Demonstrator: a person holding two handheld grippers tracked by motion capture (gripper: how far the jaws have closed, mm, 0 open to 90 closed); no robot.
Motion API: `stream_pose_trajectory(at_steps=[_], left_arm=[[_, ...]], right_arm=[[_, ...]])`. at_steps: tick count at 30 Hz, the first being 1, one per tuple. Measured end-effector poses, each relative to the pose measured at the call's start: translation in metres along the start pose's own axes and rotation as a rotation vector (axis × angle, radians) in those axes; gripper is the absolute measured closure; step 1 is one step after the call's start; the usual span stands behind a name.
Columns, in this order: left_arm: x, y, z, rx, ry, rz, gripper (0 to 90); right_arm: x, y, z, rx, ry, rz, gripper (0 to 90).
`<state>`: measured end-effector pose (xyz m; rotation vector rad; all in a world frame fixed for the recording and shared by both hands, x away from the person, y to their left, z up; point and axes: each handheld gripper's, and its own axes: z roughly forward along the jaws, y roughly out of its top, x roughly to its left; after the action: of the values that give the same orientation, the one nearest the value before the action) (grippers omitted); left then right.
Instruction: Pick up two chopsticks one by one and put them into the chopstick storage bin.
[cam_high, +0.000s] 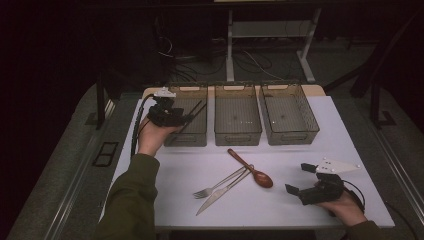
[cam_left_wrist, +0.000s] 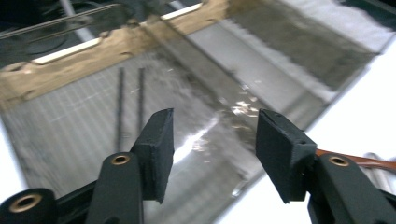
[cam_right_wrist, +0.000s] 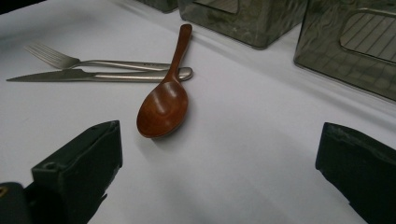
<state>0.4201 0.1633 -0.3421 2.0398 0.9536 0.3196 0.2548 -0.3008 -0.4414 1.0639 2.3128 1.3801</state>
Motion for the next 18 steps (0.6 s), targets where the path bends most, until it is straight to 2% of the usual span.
stream_pose_trajectory(at_steps=[4, 9, 15, 18], left_arm=[[-0.016, -0.008, -0.006, -0.006, -0.04, 0.037, 42.2], [-0.03, -0.023, -0.011, -0.045, -0.085, 0.041, 39.1], [-0.043, -0.045, -0.016, -0.065, -0.105, 0.061, 35.7], [-0.048, -0.058, -0.017, -0.089, -0.115, 0.058, 34.1]], right_arm=[[-0.001, 0.001, 0.003, 0.005, 0.01, -0.003, 0.1], [-0.002, 0.001, 0.005, 0.011, 0.01, 0.0, 0.1], [-0.001, 0.0, 0.004, 0.019, -0.001, 0.01, 0.1], [-0.002, 0.0, 0.003, 0.012, -0.004, 0.009, 0.1]])
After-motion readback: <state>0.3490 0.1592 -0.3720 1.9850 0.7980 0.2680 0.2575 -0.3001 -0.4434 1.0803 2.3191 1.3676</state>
